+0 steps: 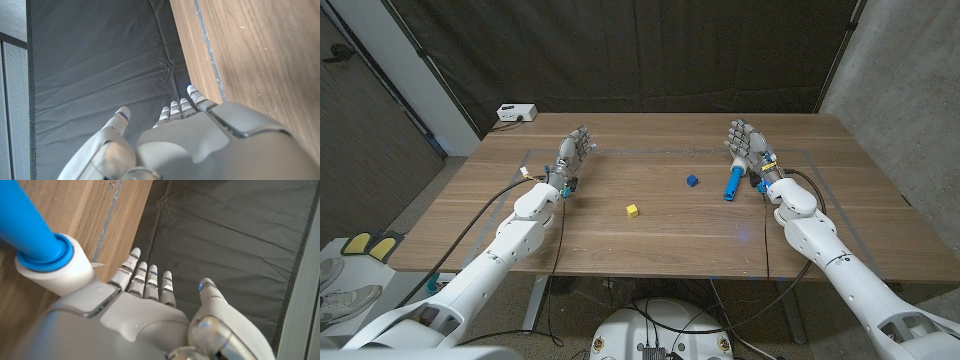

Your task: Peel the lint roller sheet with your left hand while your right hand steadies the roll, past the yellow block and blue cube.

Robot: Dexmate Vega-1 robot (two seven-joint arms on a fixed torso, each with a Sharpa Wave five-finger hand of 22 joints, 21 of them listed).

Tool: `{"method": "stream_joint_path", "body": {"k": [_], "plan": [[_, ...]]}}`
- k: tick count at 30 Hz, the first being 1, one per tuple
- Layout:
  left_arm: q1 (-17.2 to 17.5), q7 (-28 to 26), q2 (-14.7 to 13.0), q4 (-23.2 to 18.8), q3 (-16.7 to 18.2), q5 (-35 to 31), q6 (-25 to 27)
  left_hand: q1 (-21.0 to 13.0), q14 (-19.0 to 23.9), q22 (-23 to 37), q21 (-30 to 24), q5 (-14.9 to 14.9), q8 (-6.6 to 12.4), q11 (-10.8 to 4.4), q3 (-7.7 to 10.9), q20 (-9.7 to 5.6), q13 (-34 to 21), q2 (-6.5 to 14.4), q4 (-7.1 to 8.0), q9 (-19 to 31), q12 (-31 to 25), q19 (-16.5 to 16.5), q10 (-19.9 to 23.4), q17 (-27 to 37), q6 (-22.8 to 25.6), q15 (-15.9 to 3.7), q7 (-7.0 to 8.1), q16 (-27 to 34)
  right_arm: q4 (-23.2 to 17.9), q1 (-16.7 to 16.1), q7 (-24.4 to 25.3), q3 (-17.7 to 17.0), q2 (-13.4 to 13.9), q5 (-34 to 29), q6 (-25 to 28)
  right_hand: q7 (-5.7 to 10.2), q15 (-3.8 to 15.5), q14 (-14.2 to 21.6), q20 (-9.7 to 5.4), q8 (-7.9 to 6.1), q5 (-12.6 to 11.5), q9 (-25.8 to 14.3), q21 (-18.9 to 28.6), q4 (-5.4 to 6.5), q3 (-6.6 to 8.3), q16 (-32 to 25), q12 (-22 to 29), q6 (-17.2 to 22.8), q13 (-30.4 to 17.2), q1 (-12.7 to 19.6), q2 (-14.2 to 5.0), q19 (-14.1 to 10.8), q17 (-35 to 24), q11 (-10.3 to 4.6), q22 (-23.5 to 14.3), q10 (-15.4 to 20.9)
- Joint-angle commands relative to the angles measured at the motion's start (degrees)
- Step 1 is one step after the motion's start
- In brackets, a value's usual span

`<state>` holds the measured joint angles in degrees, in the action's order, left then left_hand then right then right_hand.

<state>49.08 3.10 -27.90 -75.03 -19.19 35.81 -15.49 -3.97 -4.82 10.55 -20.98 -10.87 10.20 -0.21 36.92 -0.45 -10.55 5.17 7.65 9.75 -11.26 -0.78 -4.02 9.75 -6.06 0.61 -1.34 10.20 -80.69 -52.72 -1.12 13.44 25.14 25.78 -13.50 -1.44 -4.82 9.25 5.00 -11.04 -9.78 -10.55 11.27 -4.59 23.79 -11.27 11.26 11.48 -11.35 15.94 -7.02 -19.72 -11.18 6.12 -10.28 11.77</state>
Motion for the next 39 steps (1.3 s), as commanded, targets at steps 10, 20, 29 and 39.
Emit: {"method": "stream_joint_path", "body": {"k": [10, 20, 29, 39], "plan": [[-1.93, 2.92, 1.39, 2.12, 0.02, -0.89, 1.09, -0.23, 0.00, 0.17, 0.03, -0.29, 0.90, -0.05, 0.17, 1.19, -0.22, 2.55, -0.16, 0.28, -0.58, -0.28, 0.06, 0.10, 1.72, 0.54, 0.21, 0.23, -19.44, -9.52, 12.53, -1.68, 6.55, -12.82, 13.16, 0.34, -0.11, 0.23, 0.77, -0.31, -0.44, -0.29, 0.33, -1.04, 0.35, -0.33, 0.37, 1.06, -0.25, 1.35, 0.17, 0.00, -0.01, -0.20, -0.09, 0.26], [-3.09, 4.42, 1.80, 3.52, -0.22, -0.81, 1.26, -0.31, 0.17, 0.19, 0.18, -0.27, 1.23, 0.05, 0.14, 1.55, -0.23, 2.52, -0.25, 0.34, -0.60, -0.35, 0.18, 0.08, 3.32, 0.62, 0.10, 0.21, -25.88, -11.67, 15.54, -1.16, 9.20, -17.06, 21.01, 0.54, -0.01, 0.01, 0.78, -0.37, -0.53, -0.29, 0.22, -1.58, 0.62, -0.23, 0.35, 1.31, -0.26, 1.97, 0.01, 0.39, 0.04, -0.30, -0.09, 0.21], [-3.57, 5.20, 2.07, 4.30, -0.26, -0.76, 1.01, -0.38, 0.44, 0.20, 0.24, -0.26, 1.17, 0.20, 0.11, 1.66, -0.24, 2.43, -0.35, 0.35, -0.69, -0.47, 0.46, 0.06, 3.64, 0.86, -0.28, 0.26, -32.30, -12.82, 16.60, -0.46, 11.53, -21.09, 30.12, 0.64, 0.06, -0.14, 0.64, -0.35, -0.59, -0.30, 0.21, -1.90, 0.80, -0.19, 0.34, 1.33, -0.27, 2.38, -0.14, 0.51, 0.05, -0.37, -0.10, 0.17], [-4.06, 5.88, 2.41, 5.30, -0.49, -0.82, 0.79, -0.43, 0.61, 0.21, 0.30, -0.25, 1.03, 0.27, 0.08, 1.85, -0.25, 2.36, -0.43, 0.35, -0.70, -0.56, 0.56, 0.06, 3.73, 0.91, -0.27, 0.27, -38.51, -11.61, 16.64, 3.36, 13.68, -28.69, 43.56, 0.91, 0.26, -0.21, 0.64, -0.40, -0.45, -0.33, 0.16, -1.77, 0.47, -0.31, 0.31, 1.62, -0.29, 1.97, -0.06, 0.81, -0.13, -0.96, -0.10, 0.05]]}}
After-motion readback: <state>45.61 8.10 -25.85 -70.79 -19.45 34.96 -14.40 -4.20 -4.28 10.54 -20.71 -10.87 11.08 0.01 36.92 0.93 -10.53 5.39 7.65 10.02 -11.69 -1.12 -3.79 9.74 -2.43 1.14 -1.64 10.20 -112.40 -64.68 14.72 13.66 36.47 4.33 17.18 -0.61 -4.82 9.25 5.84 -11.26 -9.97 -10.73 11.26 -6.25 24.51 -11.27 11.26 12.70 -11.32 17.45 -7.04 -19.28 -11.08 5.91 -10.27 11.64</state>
